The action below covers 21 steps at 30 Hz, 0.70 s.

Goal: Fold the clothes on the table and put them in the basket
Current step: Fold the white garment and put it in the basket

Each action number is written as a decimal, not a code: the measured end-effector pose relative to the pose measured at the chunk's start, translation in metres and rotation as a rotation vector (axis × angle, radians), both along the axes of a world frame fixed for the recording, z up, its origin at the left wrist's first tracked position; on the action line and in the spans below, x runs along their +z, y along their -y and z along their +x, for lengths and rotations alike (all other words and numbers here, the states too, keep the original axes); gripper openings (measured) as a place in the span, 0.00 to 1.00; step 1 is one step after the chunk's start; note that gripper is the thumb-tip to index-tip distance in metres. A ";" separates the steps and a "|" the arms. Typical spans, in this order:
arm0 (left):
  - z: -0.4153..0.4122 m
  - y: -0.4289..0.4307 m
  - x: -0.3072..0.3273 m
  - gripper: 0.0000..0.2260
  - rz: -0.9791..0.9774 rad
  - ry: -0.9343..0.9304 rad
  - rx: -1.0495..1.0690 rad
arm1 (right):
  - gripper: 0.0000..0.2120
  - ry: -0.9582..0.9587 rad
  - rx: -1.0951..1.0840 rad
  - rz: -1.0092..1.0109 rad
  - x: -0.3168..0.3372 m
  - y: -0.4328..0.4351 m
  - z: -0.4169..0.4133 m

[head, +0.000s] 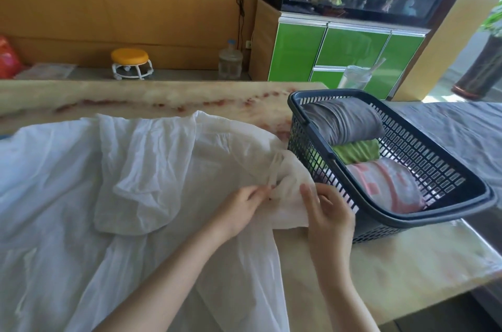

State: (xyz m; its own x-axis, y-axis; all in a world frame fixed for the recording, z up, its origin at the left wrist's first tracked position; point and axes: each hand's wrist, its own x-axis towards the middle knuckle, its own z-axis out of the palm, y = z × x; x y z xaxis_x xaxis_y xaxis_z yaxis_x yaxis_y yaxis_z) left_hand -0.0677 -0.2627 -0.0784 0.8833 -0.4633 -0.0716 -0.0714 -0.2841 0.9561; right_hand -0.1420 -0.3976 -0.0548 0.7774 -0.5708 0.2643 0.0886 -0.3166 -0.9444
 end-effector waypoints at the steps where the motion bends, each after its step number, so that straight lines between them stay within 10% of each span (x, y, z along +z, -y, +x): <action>1: 0.001 -0.002 0.009 0.17 -0.071 -0.049 0.030 | 0.07 0.038 0.030 0.016 0.014 -0.003 0.006; 11: 0.012 -0.041 0.040 0.25 -0.507 -0.325 0.279 | 0.13 -0.220 0.242 -0.323 0.103 -0.036 0.114; 15: 0.011 -0.055 0.036 0.30 -0.561 -0.408 0.221 | 0.11 -0.536 0.669 0.105 0.088 -0.061 0.128; 18: 0.008 -0.063 0.029 0.52 -0.476 -0.447 0.407 | 0.09 -0.615 0.789 0.537 0.063 -0.068 0.127; 21: 0.006 -0.076 0.019 0.39 -0.184 -0.178 0.618 | 0.13 -0.594 0.801 0.395 0.047 -0.058 0.125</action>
